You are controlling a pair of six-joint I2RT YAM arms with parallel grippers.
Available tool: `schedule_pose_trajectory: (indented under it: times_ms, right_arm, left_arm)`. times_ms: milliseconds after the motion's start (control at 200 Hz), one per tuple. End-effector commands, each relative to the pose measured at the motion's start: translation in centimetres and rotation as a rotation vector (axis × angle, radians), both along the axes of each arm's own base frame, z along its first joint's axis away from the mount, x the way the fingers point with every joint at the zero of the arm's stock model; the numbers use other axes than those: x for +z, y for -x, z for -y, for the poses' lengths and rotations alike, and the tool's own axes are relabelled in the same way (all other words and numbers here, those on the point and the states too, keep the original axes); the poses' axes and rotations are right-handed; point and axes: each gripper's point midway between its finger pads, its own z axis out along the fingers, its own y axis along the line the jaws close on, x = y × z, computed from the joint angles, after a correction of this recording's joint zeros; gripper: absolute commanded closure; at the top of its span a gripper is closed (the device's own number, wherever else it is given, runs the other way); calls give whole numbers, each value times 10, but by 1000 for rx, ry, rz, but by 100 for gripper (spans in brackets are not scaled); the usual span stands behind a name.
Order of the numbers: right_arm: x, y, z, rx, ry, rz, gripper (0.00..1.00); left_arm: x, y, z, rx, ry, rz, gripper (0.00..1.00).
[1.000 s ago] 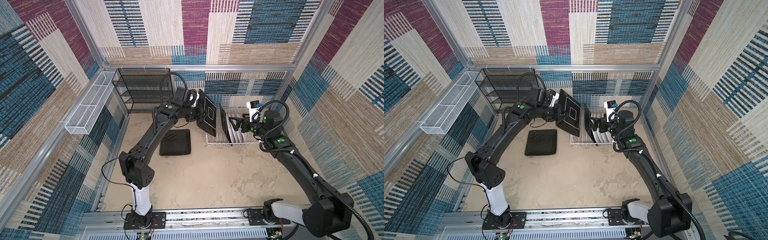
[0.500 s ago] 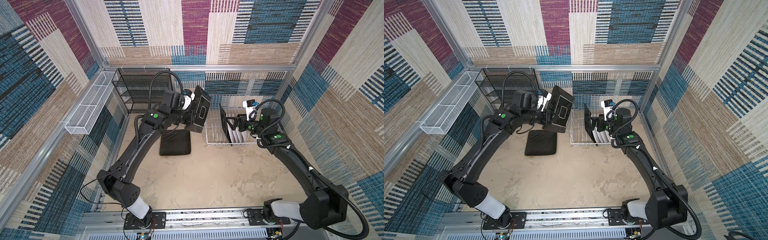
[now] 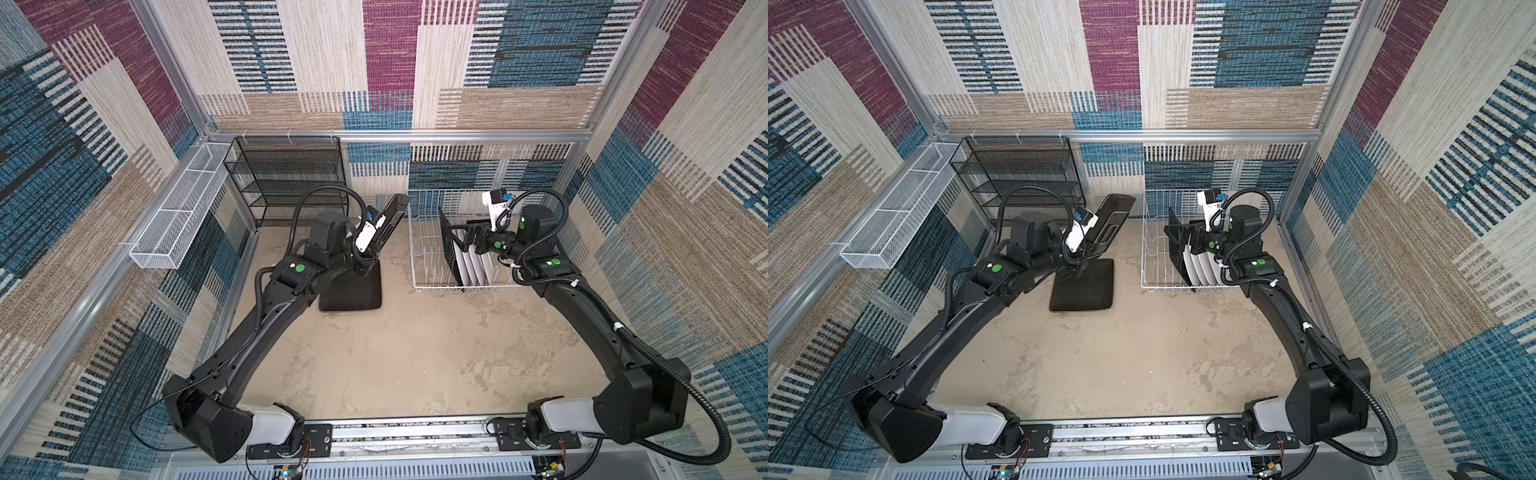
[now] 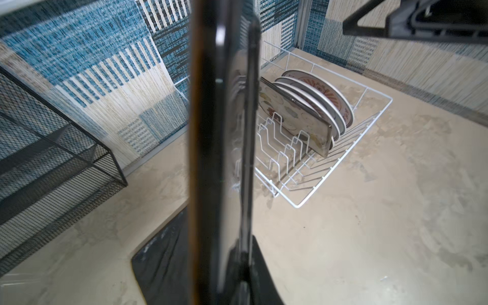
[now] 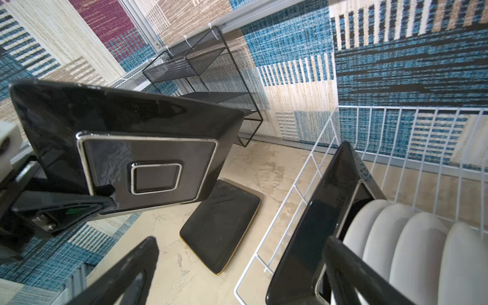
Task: Unload the plates from the dish rack
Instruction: Pick up a plate from the dish rack.
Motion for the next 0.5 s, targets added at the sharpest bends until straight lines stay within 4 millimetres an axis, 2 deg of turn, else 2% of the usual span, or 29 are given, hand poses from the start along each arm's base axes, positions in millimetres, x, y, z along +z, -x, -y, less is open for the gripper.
schedule_pose_trajectory:
  times_ms: [0, 255, 496]
  right_arm:
    - [6, -2, -8, 40, -39, -47, 0]
    - [11, -9, -20, 104, -105, -110, 0]
    - [15, -11, -31, 168, -160, -172, 0]
  left_arm:
    - [81, -16, -1, 1, 25, 415, 100]
    - [71, -5, -3, -25, -94, 584, 100]
    - [52, -8, -2, -19, -286, 674, 100]
